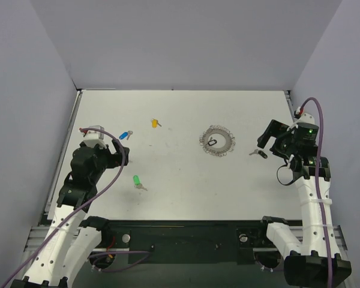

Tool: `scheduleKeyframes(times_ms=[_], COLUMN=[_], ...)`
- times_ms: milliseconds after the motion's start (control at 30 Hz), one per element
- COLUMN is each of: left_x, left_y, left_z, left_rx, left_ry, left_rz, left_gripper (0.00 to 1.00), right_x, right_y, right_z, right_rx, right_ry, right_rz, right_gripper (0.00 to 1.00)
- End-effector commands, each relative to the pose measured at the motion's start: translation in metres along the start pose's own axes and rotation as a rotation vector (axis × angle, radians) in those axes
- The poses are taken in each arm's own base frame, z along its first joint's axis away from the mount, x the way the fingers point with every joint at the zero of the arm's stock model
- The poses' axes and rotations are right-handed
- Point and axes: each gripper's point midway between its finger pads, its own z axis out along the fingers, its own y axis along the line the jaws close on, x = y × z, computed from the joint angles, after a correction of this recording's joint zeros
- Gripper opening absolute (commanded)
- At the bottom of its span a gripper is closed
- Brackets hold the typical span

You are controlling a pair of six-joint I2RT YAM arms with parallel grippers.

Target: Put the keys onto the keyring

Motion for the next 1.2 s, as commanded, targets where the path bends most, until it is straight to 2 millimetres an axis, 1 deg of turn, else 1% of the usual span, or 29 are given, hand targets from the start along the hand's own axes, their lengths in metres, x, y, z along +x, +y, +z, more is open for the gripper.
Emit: scheduleKeyframes(times_ms=[0, 133, 167, 200, 233, 267, 300, 333, 367, 400, 433, 467, 500, 533, 567, 600, 633, 667, 767, 833, 867, 900, 933, 967, 1000, 1033, 1067, 1100, 1167], left_x=[-0.007, -0.006, -0.005, -0.005, -0.005, -0.005, -0.005, -0.004, -0.002, 0.002, 0.004, 0.008, 0.011, 0.011, 0.013, 0.017, 0.015, 0.018, 0.025, 0.025, 0.026, 0.025, 0.024, 0.024, 0.024, 0.023, 0.024, 0.024, 0.022], left_y=[-0.009, -0.011, -0.011, -0.012, -0.012, -0.012, -0.012, -0.012, -0.02, -0.024, -0.029, -0.037, -0.04, -0.048, -0.05, -0.056, -0.058, -0.058, -0.049, -0.044, -0.043, -0.043, -0.044, -0.044, -0.044, -0.044, -0.044, -0.044, -0.045], left_z=[0.0, 0.0, 0.0, 0.001, 0.001, 0.001, 0.001, 0.002, 0.002, 0.003, 0.004, 0.004, 0.006, 0.006, 0.009, 0.011, 0.011, 0.014, 0.02, 0.021, 0.021, 0.021, 0.021, 0.021, 0.021, 0.021, 0.021, 0.021, 0.019], left_rx=[0.034, 0.043, 0.044, 0.046, 0.047, 0.048, 0.047, 0.045, 0.087, 0.11, 0.134, 0.175, 0.189, 0.23, 0.241, 0.27, 0.28, 0.282, 0.24, 0.212, 0.208, 0.208, 0.21, 0.212, 0.212, 0.213, 0.212, 0.214, 0.218], left_ry=[-0.022, -0.014, -0.012, -0.01, -0.011, -0.011, -0.01, -0.005, 0.01, 0.029, 0.043, 0.065, 0.087, 0.099, 0.115, 0.141, 0.142, 0.16, 0.181, 0.191, 0.189, 0.185, 0.18, 0.18, 0.18, 0.177, 0.179, 0.182, 0.176], left_rz=[0.004, 0.006, 0.006, 0.005, 0.005, 0.002, -0.003, -0.009, -0.013, -0.029, -0.033, -0.051, -0.062, -0.08, -0.089, -0.097, -0.093, -0.089, -0.062, -0.052, -0.049, -0.048, -0.045, -0.042, -0.04, -0.038, -0.036, -0.035, -0.032], left_gripper=[0.98, 0.98, 0.98, 0.98, 0.98, 0.98, 0.98, 0.98, 0.98, 0.98, 0.98, 0.98, 0.98, 0.98, 0.98, 0.98, 0.98, 0.98, 0.98, 0.98, 0.98, 0.98, 0.98, 0.98, 0.99, 0.99, 0.99, 0.99, 1.0], right_x=[-0.001, 0.002, 0.005, 0.009, 0.016, 0.023, 0.032, 0.035, 0.044, 0.045, 0.054, 0.058, 0.061, 0.065, 0.063, 0.059, 0.063, 0.058, 0.058, 0.055, 0.049, 0.049, 0.044, 0.047, 0.043, 0.047, 0.045, 0.049, 0.053], right_y=[0.001, 0.01, 0.015, 0.019, 0.032, 0.038, 0.051, 0.054, 0.059, 0.058, 0.06, 0.058, 0.057, 0.054, 0.053, 0.054, 0.052, 0.054, 0.052, 0.052, 0.042, 0.039, 0.033, 0.028, 0.024, 0.02, 0.019, 0.017, 0.017], right_z=[-0.002, -0.003, -0.004, -0.005, -0.009, -0.013, -0.021, -0.024, -0.03, -0.032, -0.036, -0.036, -0.038, -0.035, -0.037, -0.032, -0.026, -0.024, -0.007, 0.005, 0.013, 0.021, 0.027, 0.035, 0.04, 0.047, 0.05, 0.057, 0.065], right_rx=[-0.014, -0.075, -0.113, -0.15, -0.236, -0.297, -0.373, -0.404, -0.433, -0.447, -0.47, -0.481, -0.482, -0.486, -0.482, -0.466, -0.459, -0.453, -0.433, -0.418, -0.385, -0.37, -0.351, -0.337, -0.325, -0.315, -0.308, -0.306, -0.309], right_ry=[-0.016, 0.0, 0.011, 0.024, 0.055, 0.074, 0.105, 0.11, 0.146, 0.145, 0.186, 0.205, 0.238, 0.272, 0.29, 0.313, 0.363, 0.366, 0.418, 0.43, 0.42, 0.44, 0.436, 0.464, 0.463, 0.494, 0.496, 0.519, 0.545], right_rz=[0.005, -0.056, -0.073, -0.135, -0.183, -0.275, -0.339, -0.418, -0.475, -0.558, -0.596, -0.658, -0.684, -0.726, -0.729, -0.708, -0.689, -0.67, -0.598, -0.542, -0.496, -0.456, -0.422, -0.385, -0.363, -0.341, -0.34, -0.338, -0.326], right_gripper=[1.0, 1.0, 1.0, 1.0, 1.0, 1.0, 1.0, 1.0, 1.0, 1.0, 1.0, 1.0, 1.0, 1.0, 1.0, 1.0, 1.0, 1.0, 1.0, 1.0, 1.0, 1.0, 0.99, 0.96, 0.95, 0.92, 0.9, 0.89, 0.85])
